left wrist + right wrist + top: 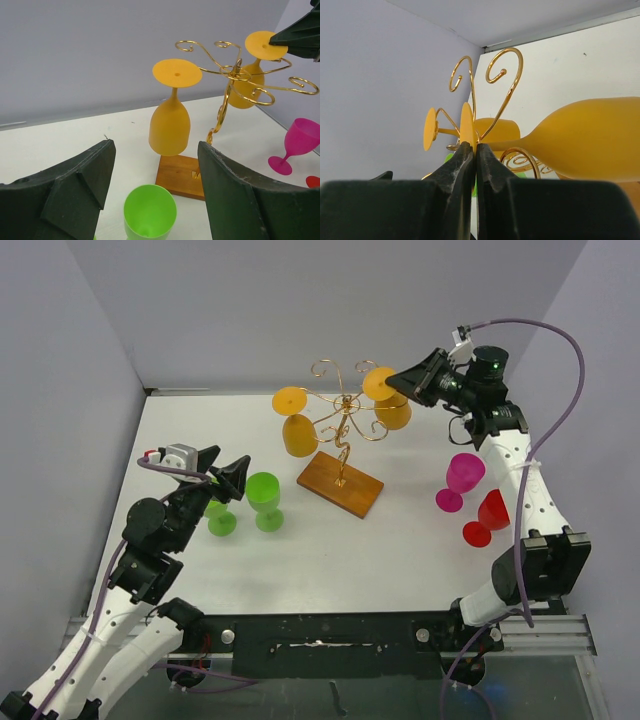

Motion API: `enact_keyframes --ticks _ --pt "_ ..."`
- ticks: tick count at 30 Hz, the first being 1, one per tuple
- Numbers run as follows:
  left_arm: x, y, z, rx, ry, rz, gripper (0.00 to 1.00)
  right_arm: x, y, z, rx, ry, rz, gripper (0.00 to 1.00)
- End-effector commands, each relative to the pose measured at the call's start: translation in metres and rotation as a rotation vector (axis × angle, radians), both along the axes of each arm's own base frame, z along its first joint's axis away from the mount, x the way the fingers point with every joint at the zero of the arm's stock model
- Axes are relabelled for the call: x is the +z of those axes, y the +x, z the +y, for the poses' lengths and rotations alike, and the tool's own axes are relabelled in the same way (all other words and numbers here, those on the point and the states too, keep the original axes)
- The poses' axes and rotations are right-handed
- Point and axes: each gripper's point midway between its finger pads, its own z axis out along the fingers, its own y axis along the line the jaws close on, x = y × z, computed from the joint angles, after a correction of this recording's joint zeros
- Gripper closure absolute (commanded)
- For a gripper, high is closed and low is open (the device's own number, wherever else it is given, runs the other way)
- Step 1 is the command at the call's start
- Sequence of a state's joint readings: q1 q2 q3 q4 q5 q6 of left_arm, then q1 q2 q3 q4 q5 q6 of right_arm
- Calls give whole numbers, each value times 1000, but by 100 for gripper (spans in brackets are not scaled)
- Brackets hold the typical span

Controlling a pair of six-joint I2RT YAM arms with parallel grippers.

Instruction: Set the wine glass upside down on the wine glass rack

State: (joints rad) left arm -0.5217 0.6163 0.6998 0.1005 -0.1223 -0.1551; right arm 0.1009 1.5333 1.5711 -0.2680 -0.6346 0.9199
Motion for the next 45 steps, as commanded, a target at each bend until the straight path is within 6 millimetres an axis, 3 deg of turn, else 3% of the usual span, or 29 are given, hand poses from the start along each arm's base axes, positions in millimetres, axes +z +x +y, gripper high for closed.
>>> enact_keyframes --ticks 1,19,37,45 --pt "10 -2 -1 -12 -22 -26 36 40 -25 7 49 3 -119 100" --pt "6 1 -1 -3 -22 -12 36 33 -40 -5 -39 -12 -104 100" --pt "3 3 -3 -11 -25 -1 36 27 -38 -42 -261 -119 -111 100" --pt "3 3 -3 -12 -30 0 36 14 -23 -47 -276 -137 -82 100"
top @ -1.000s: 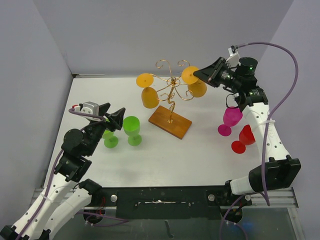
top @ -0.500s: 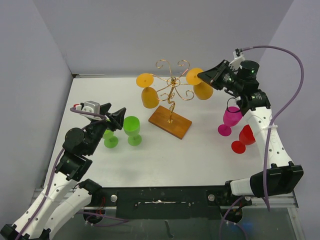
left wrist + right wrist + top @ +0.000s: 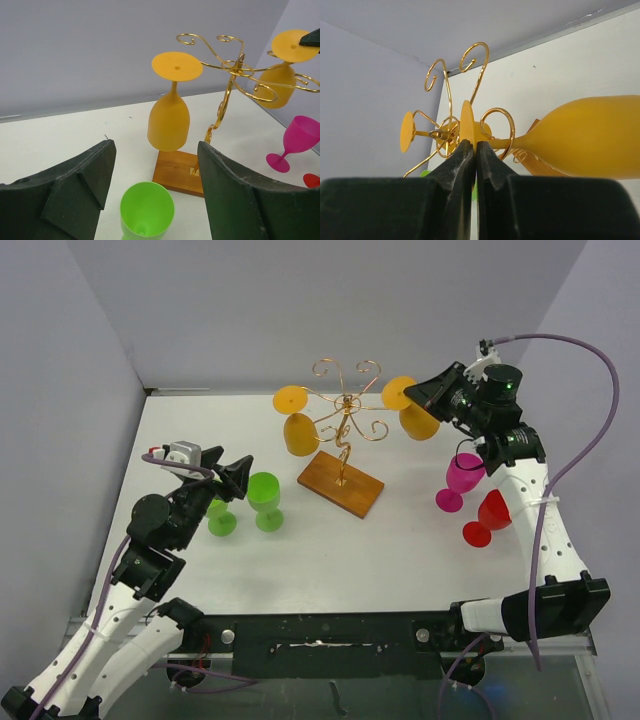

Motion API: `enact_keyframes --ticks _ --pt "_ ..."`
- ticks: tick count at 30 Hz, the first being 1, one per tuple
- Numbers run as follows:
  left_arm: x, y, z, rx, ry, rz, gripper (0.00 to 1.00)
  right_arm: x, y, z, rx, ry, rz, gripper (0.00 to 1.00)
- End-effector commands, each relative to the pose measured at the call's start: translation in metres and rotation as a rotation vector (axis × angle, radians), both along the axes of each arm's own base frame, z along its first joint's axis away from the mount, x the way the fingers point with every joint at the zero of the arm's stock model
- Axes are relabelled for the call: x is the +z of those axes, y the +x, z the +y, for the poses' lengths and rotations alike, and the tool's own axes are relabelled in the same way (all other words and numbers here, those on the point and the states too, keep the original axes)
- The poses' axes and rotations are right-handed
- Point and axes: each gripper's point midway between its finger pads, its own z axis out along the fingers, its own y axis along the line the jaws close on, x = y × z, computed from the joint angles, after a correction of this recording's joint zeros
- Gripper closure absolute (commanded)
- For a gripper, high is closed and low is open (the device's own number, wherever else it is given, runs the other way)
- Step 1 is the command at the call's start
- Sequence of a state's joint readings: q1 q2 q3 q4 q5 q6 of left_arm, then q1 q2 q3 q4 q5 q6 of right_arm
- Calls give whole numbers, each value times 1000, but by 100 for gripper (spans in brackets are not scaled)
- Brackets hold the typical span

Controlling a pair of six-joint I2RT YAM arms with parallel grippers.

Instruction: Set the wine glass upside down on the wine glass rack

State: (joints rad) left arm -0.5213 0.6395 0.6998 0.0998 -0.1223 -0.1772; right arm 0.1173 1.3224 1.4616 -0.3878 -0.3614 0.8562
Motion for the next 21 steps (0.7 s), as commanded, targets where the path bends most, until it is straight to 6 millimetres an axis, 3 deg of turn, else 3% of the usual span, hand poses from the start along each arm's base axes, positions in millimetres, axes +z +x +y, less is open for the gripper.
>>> enact_keyframes --ticks 1,10,21 --pt "11 -2 0 -8 -23 -31 36 11 12 -10 -36 -28 -57 100" --pt "8 0 0 -1 -20 -24 36 6 27 -6 3 -15 -46 93" --pt "8 1 0 -3 -17 -23 36 3 26 -4 18 -21 -34 71"
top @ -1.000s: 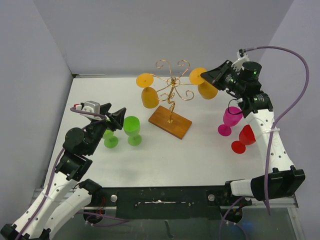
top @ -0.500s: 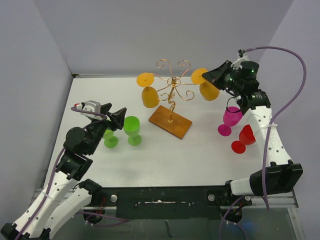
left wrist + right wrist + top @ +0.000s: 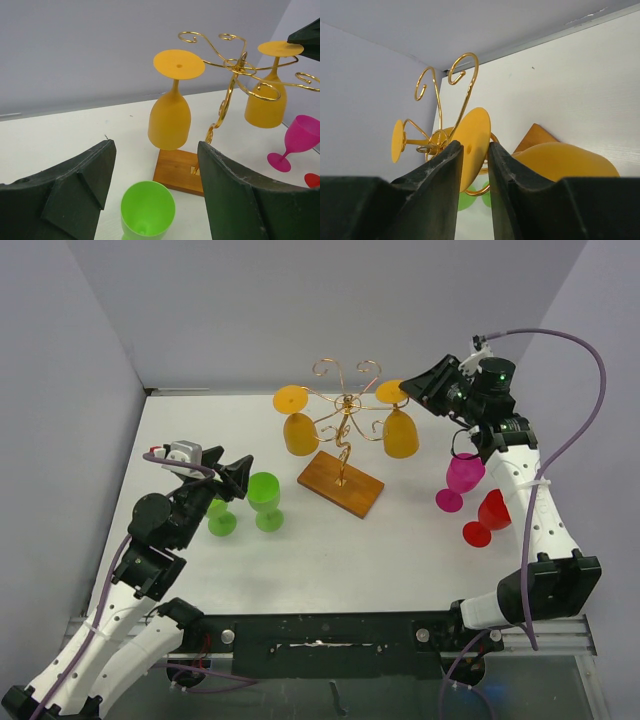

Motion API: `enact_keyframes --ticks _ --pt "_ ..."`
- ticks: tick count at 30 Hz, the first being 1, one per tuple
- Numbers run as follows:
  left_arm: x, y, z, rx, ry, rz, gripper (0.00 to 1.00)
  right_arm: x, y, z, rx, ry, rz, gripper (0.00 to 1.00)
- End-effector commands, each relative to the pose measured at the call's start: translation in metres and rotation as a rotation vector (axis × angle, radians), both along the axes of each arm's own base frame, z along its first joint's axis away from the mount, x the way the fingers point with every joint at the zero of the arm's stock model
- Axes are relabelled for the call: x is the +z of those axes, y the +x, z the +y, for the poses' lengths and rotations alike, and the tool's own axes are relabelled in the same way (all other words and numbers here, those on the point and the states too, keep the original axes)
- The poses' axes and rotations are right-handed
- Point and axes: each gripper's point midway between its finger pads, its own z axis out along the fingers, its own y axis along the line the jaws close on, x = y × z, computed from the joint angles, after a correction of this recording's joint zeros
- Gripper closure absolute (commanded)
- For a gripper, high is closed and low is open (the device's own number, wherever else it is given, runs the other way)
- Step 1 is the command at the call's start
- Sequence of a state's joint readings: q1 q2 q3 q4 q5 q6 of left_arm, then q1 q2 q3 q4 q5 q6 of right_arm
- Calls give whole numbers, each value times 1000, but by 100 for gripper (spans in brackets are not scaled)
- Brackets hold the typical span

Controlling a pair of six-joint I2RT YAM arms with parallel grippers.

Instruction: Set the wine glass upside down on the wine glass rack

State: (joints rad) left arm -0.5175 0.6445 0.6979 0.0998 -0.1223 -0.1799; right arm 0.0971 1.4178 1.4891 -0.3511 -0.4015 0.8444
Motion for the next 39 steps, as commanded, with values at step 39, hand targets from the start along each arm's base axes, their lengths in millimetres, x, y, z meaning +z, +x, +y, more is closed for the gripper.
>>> enact_keyframes --ticks 39 --pt "6 3 -5 -22 -26 -11 36 -40 -64 -125 -306 -438 146 55"
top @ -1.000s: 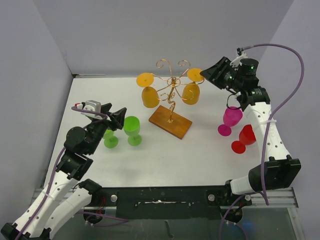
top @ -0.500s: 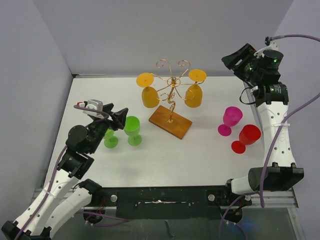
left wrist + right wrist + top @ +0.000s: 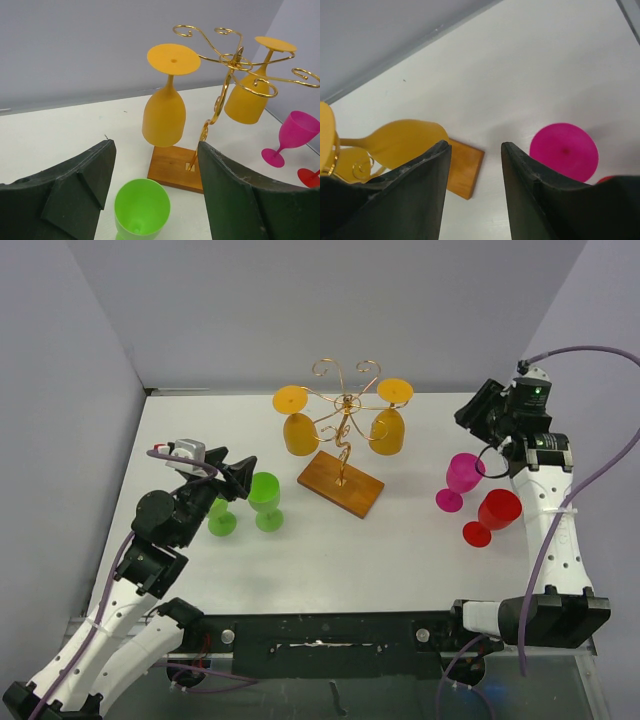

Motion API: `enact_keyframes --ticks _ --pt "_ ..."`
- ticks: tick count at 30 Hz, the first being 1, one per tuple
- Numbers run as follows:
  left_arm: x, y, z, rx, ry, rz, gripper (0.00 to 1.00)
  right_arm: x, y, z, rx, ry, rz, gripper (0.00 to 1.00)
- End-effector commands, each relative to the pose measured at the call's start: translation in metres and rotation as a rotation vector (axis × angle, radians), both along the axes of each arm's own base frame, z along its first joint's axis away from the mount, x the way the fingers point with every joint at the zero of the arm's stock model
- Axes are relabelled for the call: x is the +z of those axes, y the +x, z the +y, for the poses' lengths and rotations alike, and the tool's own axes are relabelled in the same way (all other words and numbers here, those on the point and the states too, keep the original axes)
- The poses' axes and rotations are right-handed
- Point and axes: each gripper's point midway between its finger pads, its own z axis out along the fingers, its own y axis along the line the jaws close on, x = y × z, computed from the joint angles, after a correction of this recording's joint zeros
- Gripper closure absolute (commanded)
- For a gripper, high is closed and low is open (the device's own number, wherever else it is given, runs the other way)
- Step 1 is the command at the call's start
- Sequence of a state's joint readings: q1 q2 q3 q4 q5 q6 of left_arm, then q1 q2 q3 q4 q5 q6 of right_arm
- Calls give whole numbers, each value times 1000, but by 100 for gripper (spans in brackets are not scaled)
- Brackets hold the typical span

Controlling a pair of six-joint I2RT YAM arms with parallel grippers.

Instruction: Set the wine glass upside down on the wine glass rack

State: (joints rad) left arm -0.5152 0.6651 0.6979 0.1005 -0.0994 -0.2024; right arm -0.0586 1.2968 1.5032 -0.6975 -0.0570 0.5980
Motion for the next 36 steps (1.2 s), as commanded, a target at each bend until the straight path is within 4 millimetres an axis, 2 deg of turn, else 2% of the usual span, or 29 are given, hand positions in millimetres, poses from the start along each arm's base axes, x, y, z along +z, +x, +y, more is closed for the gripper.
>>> enact_keyframes --ticks 1,5,7,12,18,24,29,34,36 --pt "11 1 1 3 -16 -34 36 -14 -33 4 91 -80 48 56" --pt "10 1 -2 -10 -13 -37 36 -38 -50 11 149 -100 112 57" --pt "11 -1 -5 -36 -15 -50 36 -48 -52 18 179 -120 139 57" --pt "12 -2 -10 -69 -18 -63 36 -65 -44 12 142 -197 202 57" --pt "10 -1 -9 -58 -17 -56 36 -103 -34 -10 43 -266 316 61" --pt "8 1 -8 -54 -14 -53 36 -142 -31 -4 84 -245 385 63" --pt "7 2 -7 -48 -13 -54 36 -159 -27 -4 102 -256 413 76" --pt "7 3 -6 -42 -14 -55 36 -166 -22 -5 111 -271 418 83" --pt "8 3 -5 -39 -14 -57 36 -166 -21 -5 116 -269 413 91"
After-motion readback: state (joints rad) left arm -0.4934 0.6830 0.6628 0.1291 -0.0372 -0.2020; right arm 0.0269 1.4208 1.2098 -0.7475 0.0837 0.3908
